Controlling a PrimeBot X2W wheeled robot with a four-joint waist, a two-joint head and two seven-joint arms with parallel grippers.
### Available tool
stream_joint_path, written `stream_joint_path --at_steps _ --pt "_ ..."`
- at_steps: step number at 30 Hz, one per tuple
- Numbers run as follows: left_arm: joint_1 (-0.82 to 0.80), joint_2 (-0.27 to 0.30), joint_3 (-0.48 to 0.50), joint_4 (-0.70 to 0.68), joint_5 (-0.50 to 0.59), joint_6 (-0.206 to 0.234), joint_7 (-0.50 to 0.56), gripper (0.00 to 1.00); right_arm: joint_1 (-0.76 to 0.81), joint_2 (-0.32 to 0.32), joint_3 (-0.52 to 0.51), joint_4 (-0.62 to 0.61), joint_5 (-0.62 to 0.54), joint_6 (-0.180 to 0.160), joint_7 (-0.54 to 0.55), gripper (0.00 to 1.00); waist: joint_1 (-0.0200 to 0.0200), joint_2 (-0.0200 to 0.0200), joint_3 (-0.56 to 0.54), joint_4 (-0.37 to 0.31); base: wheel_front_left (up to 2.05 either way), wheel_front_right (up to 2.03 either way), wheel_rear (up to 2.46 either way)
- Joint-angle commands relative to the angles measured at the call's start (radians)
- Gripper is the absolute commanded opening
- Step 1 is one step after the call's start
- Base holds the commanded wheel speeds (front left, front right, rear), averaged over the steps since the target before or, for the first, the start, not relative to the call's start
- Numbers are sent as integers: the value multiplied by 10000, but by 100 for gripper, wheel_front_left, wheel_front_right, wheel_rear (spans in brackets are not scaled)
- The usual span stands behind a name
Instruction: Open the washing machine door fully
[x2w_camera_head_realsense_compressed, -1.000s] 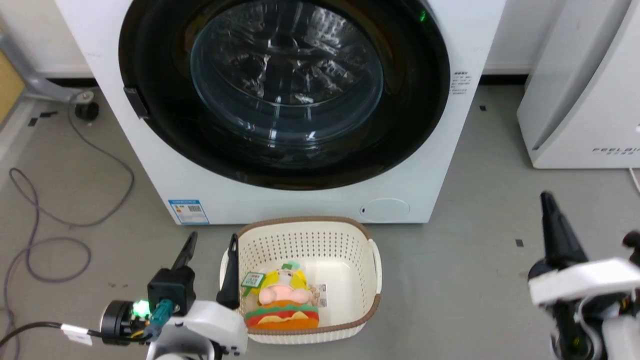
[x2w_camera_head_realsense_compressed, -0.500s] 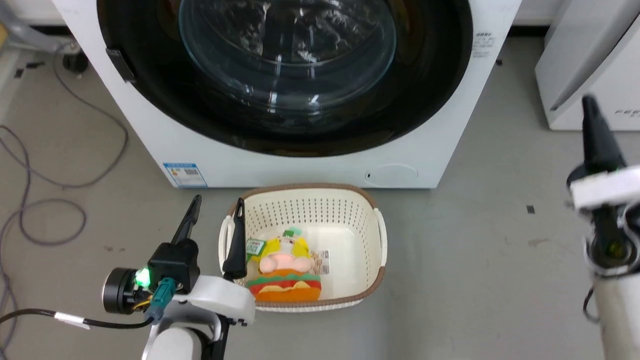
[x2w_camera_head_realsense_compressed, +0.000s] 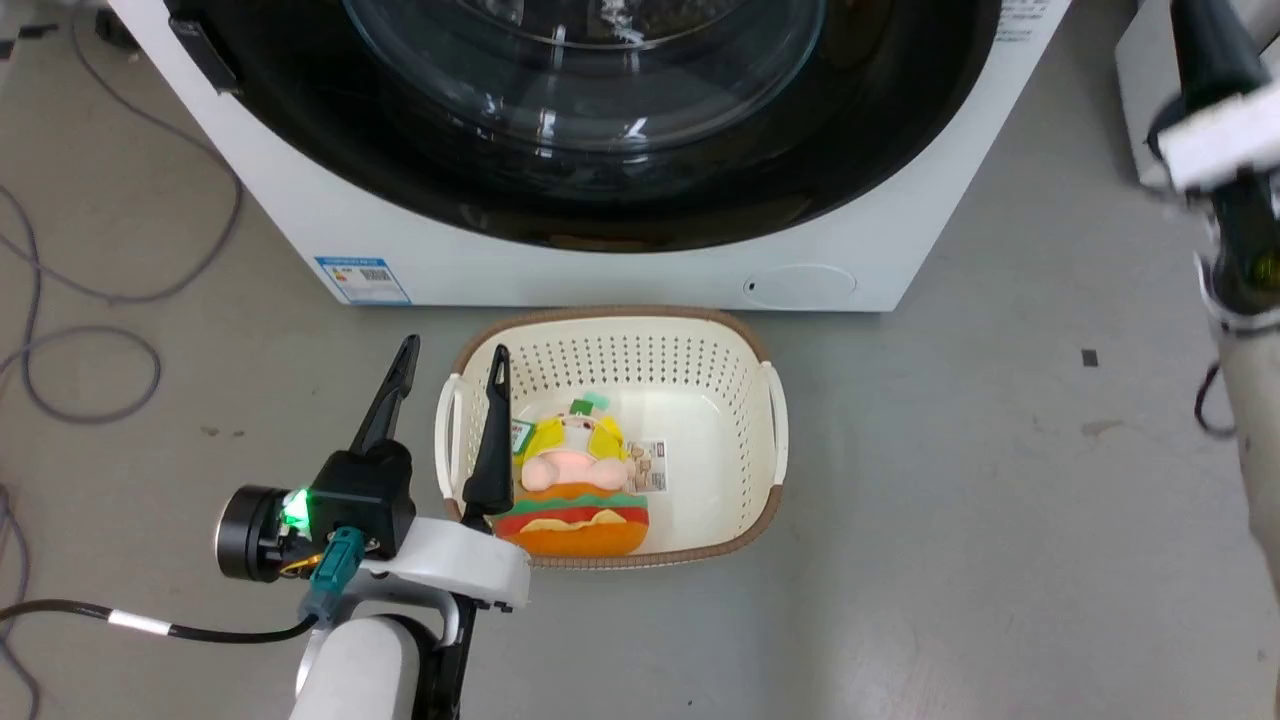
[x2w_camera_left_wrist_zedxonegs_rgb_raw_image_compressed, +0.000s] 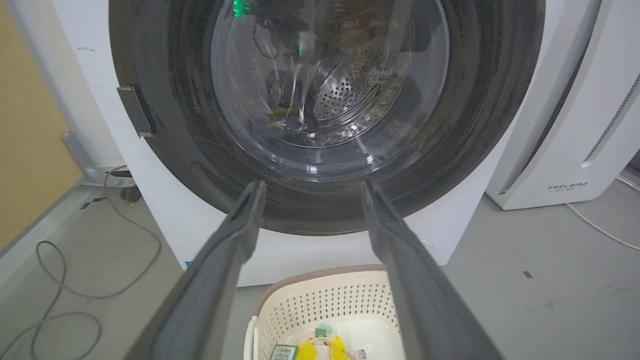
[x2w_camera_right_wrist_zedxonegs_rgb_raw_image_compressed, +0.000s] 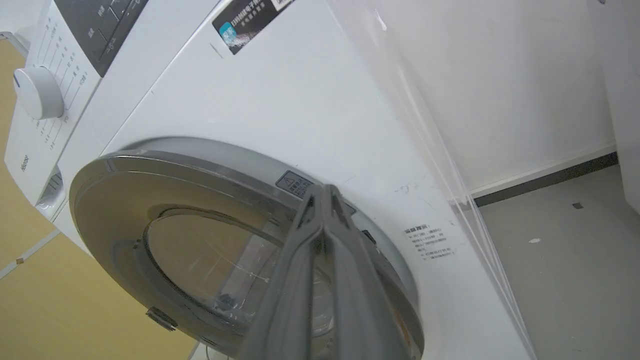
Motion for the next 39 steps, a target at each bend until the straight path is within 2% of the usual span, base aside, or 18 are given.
stream_joint_path --at_steps 1,14,27,33,34,39 --pt "-235 10 -66 -44 -27 67 -124 100 -830 -120 270 474 307 5 126 0 -1 -1 165 56 0 0 0" --pt "-755 11 -523 -106 -235 255 -395 100 -4212 -100 1995 2955 626 5 997 0 -1 -1 1037 321 0 0 0" --pt "-1218 11 -905 -56 -434 446 -646 100 -5983 -307 3189 4316 1466 6 2656 0 -1 -1 1667 392 0 0 0" --pt "-1452 11 -1132 41 -548 525 -793 100 -6607 -614 3625 4470 2368 7 3997 0 -1 -1 1846 374 0 0 0" --pt "-1527 12 -1224 88 -592 545 -855 100 -6807 -781 3736 4469 2854 7 4588 0 -1 -1 1897 364 0 0 0" --pt "-1674 12 -1366 159 -664 572 -960 100 -7169 -1091 3955 4551 3614 7 5483 0 -1 -1 2000 349 0 0 0"
